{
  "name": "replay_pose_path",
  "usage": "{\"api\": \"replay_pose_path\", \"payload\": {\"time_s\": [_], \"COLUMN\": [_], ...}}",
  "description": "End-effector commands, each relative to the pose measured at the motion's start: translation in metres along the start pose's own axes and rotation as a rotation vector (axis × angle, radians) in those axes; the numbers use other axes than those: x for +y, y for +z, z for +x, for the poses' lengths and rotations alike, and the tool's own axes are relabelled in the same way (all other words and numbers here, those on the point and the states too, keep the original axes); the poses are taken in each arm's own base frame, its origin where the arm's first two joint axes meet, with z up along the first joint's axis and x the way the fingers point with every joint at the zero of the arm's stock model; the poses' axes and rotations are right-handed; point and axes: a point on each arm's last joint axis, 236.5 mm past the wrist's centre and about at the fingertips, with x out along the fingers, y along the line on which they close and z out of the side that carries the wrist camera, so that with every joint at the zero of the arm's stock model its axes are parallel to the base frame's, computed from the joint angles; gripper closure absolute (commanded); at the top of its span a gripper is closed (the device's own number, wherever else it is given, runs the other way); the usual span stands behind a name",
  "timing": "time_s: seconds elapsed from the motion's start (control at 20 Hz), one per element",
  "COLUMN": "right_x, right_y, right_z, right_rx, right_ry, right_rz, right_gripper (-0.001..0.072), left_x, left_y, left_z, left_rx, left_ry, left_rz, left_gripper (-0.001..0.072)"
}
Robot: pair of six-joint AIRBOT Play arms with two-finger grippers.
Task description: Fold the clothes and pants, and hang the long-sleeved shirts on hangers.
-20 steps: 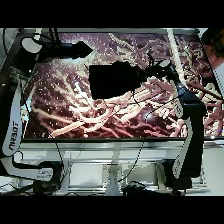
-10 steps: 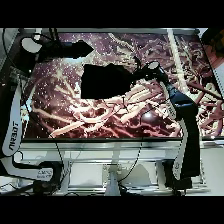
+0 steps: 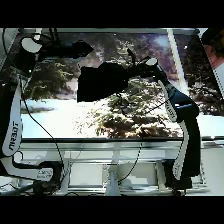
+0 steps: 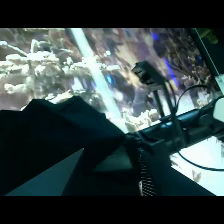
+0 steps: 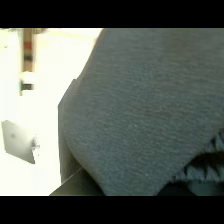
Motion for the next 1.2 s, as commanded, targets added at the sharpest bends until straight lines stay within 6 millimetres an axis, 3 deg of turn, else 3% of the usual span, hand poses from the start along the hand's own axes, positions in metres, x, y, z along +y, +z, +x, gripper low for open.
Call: {"api": "replay_pose_path", "payload": {"time_s": [0.0, 0.15, 0.3, 0.5, 0.7, 0.9, 1.05, 1.15], "right_x": [0.057, 0.074, 0.08, 0.06, 0.014, 0.007, 0.007, 0.005], "right_y": [0.026, 0.05, 0.064, 0.059, 0.023, -0.027, -0.074, -0.105], "right_z": [-0.036, -0.101, -0.188, -0.307, -0.436, -0.558, -0.63, -0.663], "right_rx": [-0.095, -0.186, -0.274, -0.387, -0.52, -0.727, -0.863, -0.926], "right_ry": [0.154, 0.154, 0.124, -0.024, -0.281, -0.392, -0.474, -0.514], "right_rz": [-0.101, -0.143, -0.147, -0.08, 0.077, 0.179, 0.237, 0.278], "right_gripper": [0.0695, 0.0694, 0.0694, 0.0694, 0.0694, 0.0694, 0.0694, 0.0694], "left_x": [0.0, 0.0, -0.002, -0.008, -0.01, -0.011, -0.011, -0.014], "left_y": [-0.001, -0.001, 0.0, 0.005, 0.007, 0.007, 0.007, 0.008], "left_z": [0.0, 0.0, -0.002, -0.008, -0.011, -0.011, -0.011, -0.011], "left_rx": [0.006, 0.006, 0.002, -0.011, -0.017, -0.017, -0.017, -0.022], "left_ry": [-0.001, -0.002, -0.003, -0.006, -0.007, -0.008, -0.009, -0.021], "left_rz": [0.0, -0.001, 0.003, 0.012, 0.018, 0.018, 0.016, -0.004], "left_gripper": [0.0351, 0.0351, 0.0351, 0.0352, 0.0351, 0.0351, 0.0351, 0.0351]}}
